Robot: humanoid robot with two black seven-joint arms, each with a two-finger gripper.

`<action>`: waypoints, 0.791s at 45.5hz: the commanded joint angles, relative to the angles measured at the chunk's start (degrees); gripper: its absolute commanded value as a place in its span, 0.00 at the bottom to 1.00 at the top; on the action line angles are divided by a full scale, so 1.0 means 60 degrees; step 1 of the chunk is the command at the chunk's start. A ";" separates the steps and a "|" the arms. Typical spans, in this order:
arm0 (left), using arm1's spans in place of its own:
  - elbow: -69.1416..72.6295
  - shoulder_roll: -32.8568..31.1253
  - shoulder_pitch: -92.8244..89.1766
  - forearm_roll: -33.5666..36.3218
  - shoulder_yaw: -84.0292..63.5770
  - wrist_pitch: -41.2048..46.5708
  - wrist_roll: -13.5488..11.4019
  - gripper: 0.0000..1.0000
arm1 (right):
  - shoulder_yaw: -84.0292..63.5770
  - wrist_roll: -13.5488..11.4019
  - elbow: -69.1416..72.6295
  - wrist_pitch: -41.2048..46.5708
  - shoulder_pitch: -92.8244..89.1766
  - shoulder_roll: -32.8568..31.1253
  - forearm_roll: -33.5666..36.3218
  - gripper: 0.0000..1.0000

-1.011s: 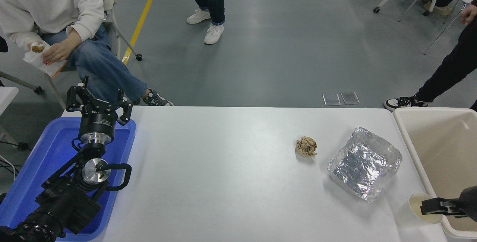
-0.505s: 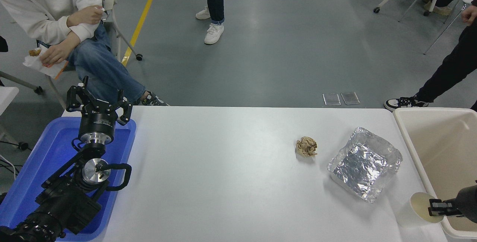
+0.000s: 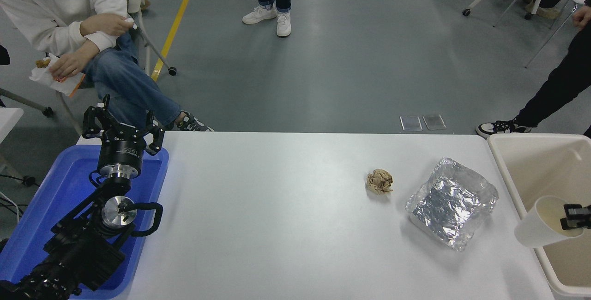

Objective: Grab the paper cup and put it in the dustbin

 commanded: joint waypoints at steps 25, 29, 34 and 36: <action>0.0000 0.0000 0.0015 -0.0001 -0.0014 0.0000 -0.0004 0.99 | -0.5094 0.1186 0.1158 0.2569 0.8227 0.2682 0.0847 0.00; 0.0000 0.0000 0.0015 -0.0001 -0.0014 0.0000 -0.0004 0.99 | -0.5080 0.1186 0.1129 0.2584 0.8242 0.2667 0.0847 0.00; 0.0000 0.0000 0.0015 -0.0001 0.0001 0.0000 -0.0004 0.99 | -0.5036 0.1172 0.1085 0.2569 0.8096 0.2609 0.0847 0.00; 0.0000 0.0000 0.0015 -0.0016 0.0001 0.0000 -0.0004 0.99 | -0.5050 0.1172 0.1056 0.2569 0.8037 0.2565 0.0847 0.00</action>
